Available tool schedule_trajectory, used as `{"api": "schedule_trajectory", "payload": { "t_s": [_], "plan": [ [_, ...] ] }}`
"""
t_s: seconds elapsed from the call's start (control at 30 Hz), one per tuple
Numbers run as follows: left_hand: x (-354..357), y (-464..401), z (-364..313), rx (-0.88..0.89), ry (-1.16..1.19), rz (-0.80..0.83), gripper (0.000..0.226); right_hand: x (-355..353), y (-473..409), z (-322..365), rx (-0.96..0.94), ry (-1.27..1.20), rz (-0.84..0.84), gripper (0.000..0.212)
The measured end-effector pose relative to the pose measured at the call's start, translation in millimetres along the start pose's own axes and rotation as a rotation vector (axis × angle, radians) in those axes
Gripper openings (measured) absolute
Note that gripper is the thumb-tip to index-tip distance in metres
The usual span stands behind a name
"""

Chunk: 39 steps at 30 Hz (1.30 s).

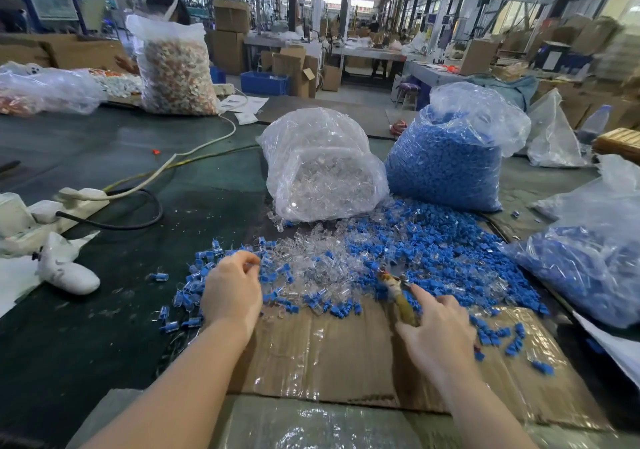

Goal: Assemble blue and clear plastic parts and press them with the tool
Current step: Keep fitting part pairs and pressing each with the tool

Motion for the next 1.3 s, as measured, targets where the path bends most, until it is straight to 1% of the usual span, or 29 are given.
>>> {"api": "schedule_trajectory", "payload": {
  "t_s": [0.1, 0.23, 0.3, 0.4, 0.53, 0.6, 0.7, 0.77, 0.83, 0.87, 0.9, 0.97, 1.0, 1.03, 1.1, 1.23, 1.3],
  "plan": [
    [-8.3, -4.9, 14.1, 0.041, -0.191, -0.064, 0.018, 5.8, -5.5, -13.6, -0.025, 0.132, -0.044, 0.066],
    [-6.2, -2.7, 20.7, 0.088, -0.337, -0.045, 0.022, 10.3, -6.7, -18.1, -0.070, 0.197, -0.108, 0.062],
    [-4.2, 1.0, 18.8, 0.100, -0.364, -0.038, 0.024, 11.5, -5.9, -16.8, -0.095, 0.226, -0.123, 0.063],
    [0.3, 9.3, 7.8, 0.138, -0.304, -0.037, 0.024, 12.7, -5.6, -17.5, -0.110, 0.268, -0.117, 0.063],
    [14.1, 32.6, -20.6, 0.304, -0.131, 0.000, 0.022, 13.0, -5.0, -18.2, -0.116, 0.309, -0.121, 0.063],
    [24.8, 46.6, -32.3, 0.372, -0.067, 0.057, 0.020, 13.7, -4.3, -18.5, -0.113, 0.312, -0.108, 0.063],
    [44.2, 65.3, -40.7, 0.427, -0.022, 0.169, 0.021, 12.6, -3.3, -17.3, -0.099, 0.321, -0.090, 0.062],
    [53.5, 76.2, -44.6, 0.454, -0.012, 0.215, 0.022, 10.0, -1.8, -14.2, -0.093, 0.358, -0.099, 0.062],
    [59.0, 83.7, -47.1, 0.461, -0.002, 0.230, 0.022, 8.0, 1.3, -4.0, -0.106, 0.365, -0.116, 0.060],
    [61.5, 86.4, -47.8, 0.458, -0.004, 0.236, 0.023, 7.1, 3.8, 4.9, -0.134, 0.338, -0.129, 0.056],
    [63.7, 88.2, -48.1, 0.453, -0.007, 0.241, 0.023, 6.4, 6.8, 16.3, -0.182, 0.281, -0.161, 0.049],
    [67.1, 89.8, -48.4, 0.443, -0.019, 0.246, 0.024, 1.9, 12.6, 39.2, -0.302, 0.142, -0.293, 0.031],
    [68.3, 90.0, -48.2, 0.438, -0.027, 0.246, 0.024, 2.6, 15.6, 48.6, -0.331, 0.098, -0.304, 0.025],
    [69.3, 89.8, -47.9, 0.433, -0.036, 0.245, 0.024, 9.3, 17.3, 55.5, -0.337, 0.089, -0.248, 0.021],
    [70.0, 89.3, -47.3, 0.424, -0.040, 0.237, 0.023, 27.4, 15.6, 60.6, -0.328, 0.062, -0.153, 0.021],
    [69.3, 88.8, -47.5, 0.422, -0.033, 0.218, 0.021, 41.7, 8.3, 58.5, -0.280, 0.057, -0.143, 0.028],
    [69.7, 87.9, -47.9, 0.423, -0.033, 0.209, 0.021, 44.7, 7.1, 56.2, -0.262, 0.052, -0.150, 0.028]
  ]
}}
Point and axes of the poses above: each hand's wrist, its own y-axis away from the middle knuckle, its own x-axis out of the palm, z = x × y, the point moved 9 cm from there along -y, towards the middle knuckle, and after that the axes turned 10 degrees about -z, right-handed, at the moved point
